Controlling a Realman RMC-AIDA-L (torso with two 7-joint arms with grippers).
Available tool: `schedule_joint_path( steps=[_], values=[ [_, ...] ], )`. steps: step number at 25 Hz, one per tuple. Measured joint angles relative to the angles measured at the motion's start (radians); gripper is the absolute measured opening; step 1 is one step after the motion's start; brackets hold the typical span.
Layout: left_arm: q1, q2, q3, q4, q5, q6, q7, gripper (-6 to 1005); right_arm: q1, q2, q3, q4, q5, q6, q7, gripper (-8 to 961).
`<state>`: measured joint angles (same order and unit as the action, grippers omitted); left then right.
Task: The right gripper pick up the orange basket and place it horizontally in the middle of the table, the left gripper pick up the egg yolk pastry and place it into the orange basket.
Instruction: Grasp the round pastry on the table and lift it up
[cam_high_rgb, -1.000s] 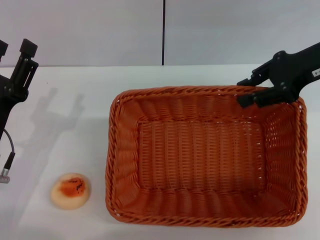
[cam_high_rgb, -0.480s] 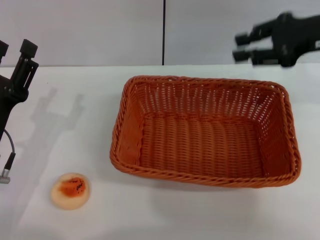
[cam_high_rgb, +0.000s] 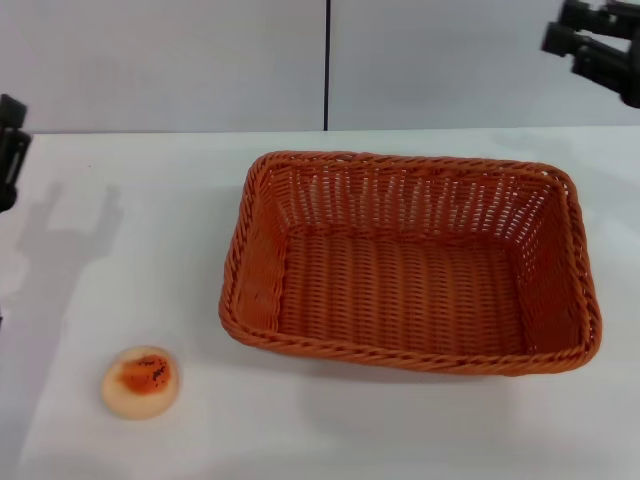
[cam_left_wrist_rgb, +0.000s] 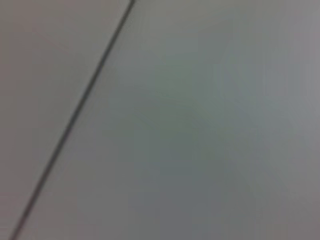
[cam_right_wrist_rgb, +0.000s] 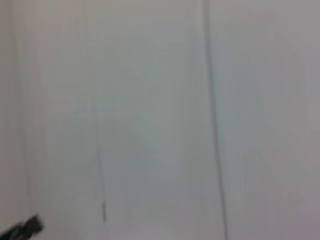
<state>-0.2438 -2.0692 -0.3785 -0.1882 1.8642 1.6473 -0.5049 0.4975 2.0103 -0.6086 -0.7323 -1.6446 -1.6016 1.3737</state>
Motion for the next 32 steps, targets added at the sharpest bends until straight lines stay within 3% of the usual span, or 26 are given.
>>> schedule_joint_path(
  steps=[4, 9, 10, 11, 14, 15, 16, 20, 32],
  values=[
    [0.015, 0.01, 0.001, 0.046, 0.004, 0.066, -0.032, 785, -0.063, 0.016, 0.031, 0.051, 0.107, -0.016, -0.019, 376],
    [0.008, 0.016, 0.06, 0.27, 0.018, 0.116, -0.226, 784, -0.164, 0.041, 0.108, 0.155, 0.292, -0.031, -0.129, 376],
    [0.003, 0.026, 0.137, 0.367, 0.03, 0.124, -0.312, 784, -0.196, 0.048, 0.145, 0.186, 0.344, -0.028, -0.172, 376],
    [0.003, 0.026, 0.137, 0.367, 0.03, 0.124, -0.312, 784, -0.196, 0.048, 0.145, 0.186, 0.344, -0.028, -0.172, 376],
    [0.007, 0.04, 0.308, 0.484, 0.034, 0.147, -0.37, 784, -0.22, 0.052, 0.244, 0.234, 0.364, -0.013, -0.209, 376],
    [0.015, 0.044, 0.44, 0.557, 0.035, 0.142, -0.407, 784, -0.227, 0.049, 0.321, 0.268, 0.366, 0.004, -0.222, 376],
    [0.015, 0.044, 0.44, 0.557, 0.035, 0.142, -0.407, 784, -0.227, 0.049, 0.321, 0.268, 0.366, 0.004, -0.222, 376],
    [0.064, 0.045, 0.582, 0.671, 0.088, 0.108, -0.479, 785, -0.242, 0.04, 0.432, 0.297, 0.366, 0.064, -0.24, 376],
    [0.084, 0.035, 0.588, 0.667, 0.26, 0.081, -0.443, 784, -0.207, 0.032, 0.46, 0.319, 0.369, 0.183, -0.248, 376]
  ],
)
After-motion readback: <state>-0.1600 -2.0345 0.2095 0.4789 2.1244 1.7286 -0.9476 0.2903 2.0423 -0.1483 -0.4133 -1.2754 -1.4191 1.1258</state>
